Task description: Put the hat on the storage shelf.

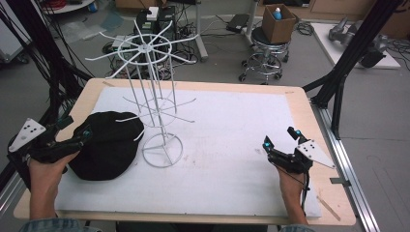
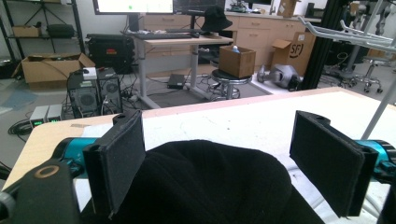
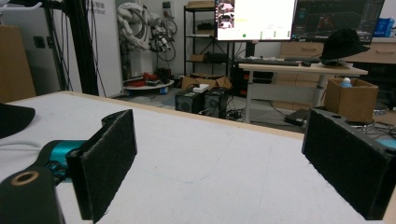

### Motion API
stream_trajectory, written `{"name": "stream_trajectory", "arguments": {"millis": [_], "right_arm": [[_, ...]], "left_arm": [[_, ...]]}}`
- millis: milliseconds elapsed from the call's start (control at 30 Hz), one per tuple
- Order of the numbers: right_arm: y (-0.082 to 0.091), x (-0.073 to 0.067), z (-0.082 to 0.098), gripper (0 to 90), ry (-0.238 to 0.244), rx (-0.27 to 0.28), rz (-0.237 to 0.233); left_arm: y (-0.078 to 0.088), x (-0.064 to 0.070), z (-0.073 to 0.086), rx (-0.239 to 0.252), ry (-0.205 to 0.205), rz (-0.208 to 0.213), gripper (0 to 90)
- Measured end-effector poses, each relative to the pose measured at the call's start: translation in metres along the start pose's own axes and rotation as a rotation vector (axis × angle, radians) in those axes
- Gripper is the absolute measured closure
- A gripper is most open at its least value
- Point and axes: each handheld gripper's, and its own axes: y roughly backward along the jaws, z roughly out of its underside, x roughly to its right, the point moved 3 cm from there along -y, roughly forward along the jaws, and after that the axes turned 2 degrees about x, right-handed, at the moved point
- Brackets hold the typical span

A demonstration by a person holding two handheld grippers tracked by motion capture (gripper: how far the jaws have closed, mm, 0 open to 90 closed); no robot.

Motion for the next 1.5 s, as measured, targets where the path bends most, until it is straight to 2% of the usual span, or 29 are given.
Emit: {"name": "stream_trajectory", "arguments": {"millis": [300, 467, 667, 867, 1033, 1167, 1300, 1500], "right_arm": [[0.000, 0.000, 0.000, 9.4, -0.001, 0.000, -0.003], [0.001, 0.000, -0.001, 9.4, -0.004, 0.004, 0.000], [0.001, 0.002, 0.000, 9.4, -0.010, 0.004, -0.001], [-0.001, 0.001, 0.000, 9.4, -0.006, -0.002, -0.003], [0.000, 0.001, 0.000, 9.4, -0.006, -0.003, -0.005], [-0.001, 0.001, 0.000, 9.4, -0.007, -0.005, -0.006], [-0.001, 0.001, 0.001, 9.5, -0.007, -0.006, -0.009], [-0.001, 0.000, 0.001, 9.5, -0.015, -0.011, -0.011]], "left_arm": [[-0.001, -0.001, 0.005, -0.022, -0.011, 0.013, 18.4], [0.000, -0.004, 0.009, -0.063, -0.040, 0.015, 18.4], [0.000, -0.005, 0.015, -0.082, -0.044, 0.022, 18.3], [-0.004, -0.002, 0.021, -0.099, -0.048, 0.060, 18.3], [-0.005, 0.003, 0.025, -0.124, -0.082, 0.116, 18.4], [-0.003, 0.001, 0.029, -0.134, -0.102, 0.118, 18.4], [-0.003, -0.002, 0.036, -0.168, -0.120, 0.110, 18.4], [-0.006, -0.001, 0.044, -0.186, -0.125, 0.128, 18.5]]}}
